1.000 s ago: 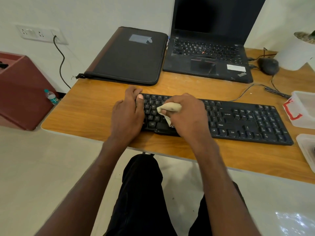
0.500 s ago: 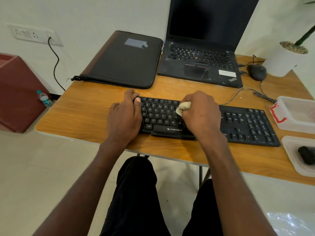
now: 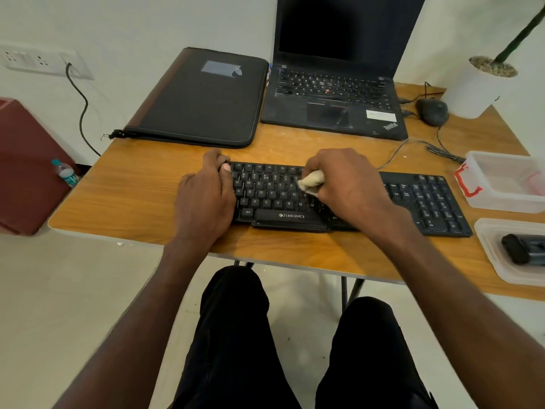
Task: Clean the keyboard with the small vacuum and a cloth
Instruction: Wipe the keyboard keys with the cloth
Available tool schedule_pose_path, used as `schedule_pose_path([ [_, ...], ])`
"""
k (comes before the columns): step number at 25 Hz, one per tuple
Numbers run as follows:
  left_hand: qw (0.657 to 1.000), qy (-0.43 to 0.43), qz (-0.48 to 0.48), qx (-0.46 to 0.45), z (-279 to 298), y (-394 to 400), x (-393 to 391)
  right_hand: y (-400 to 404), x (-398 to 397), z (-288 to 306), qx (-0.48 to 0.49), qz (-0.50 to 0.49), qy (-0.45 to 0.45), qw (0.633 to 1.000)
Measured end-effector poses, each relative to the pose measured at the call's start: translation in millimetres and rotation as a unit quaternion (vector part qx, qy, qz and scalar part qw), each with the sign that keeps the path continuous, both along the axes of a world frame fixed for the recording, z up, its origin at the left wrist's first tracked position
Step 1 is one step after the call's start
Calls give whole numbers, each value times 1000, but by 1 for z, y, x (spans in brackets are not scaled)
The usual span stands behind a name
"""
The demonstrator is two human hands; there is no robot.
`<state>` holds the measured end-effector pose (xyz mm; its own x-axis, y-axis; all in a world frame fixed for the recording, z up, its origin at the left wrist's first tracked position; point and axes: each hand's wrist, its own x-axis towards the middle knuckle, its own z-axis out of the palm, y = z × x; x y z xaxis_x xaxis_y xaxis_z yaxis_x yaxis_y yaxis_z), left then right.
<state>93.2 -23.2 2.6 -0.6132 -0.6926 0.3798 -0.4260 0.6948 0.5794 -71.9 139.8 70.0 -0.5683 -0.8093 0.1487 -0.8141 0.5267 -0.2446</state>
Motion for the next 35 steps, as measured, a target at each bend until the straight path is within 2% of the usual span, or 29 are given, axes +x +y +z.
schedule_pose_path([
  [2,1000,0,0,-6,0,0,0,5,-7,0,-6,-39,36,999],
  [6,1000,0,-1,-1,-2,0,1,19,1,-4,-6,46,-5,999],
  [10,1000,-2,-3,0,-3,-2,2,41,-27,3,11,-71,19,997],
  [14,1000,-2,2,2,-4,0,1,53,-18,-1,-3,-5,-11,1000],
  [17,1000,-4,5,4,-4,-1,0,57,-28,3,0,-76,37,996],
  [19,1000,-2,2,7,-3,-1,1,59,-27,2,-9,-52,5,999],
  [21,1000,-8,4,5,-2,1,0,67,-27,0,-18,-73,-42,996],
  [24,1000,-15,7,6,-2,2,1,84,-41,3,-6,-166,-12,986],
  [28,1000,-5,-6,20,0,4,3,84,-24,0,-32,-216,-10,976],
  [30,1000,-2,-13,17,0,4,3,73,-5,-7,-48,-197,-9,979],
  [32,1000,0,-19,14,-1,4,3,69,-5,-9,-91,-168,-62,980],
  [35,1000,-3,-16,11,0,2,4,83,-31,-1,-95,-226,-77,967],
])
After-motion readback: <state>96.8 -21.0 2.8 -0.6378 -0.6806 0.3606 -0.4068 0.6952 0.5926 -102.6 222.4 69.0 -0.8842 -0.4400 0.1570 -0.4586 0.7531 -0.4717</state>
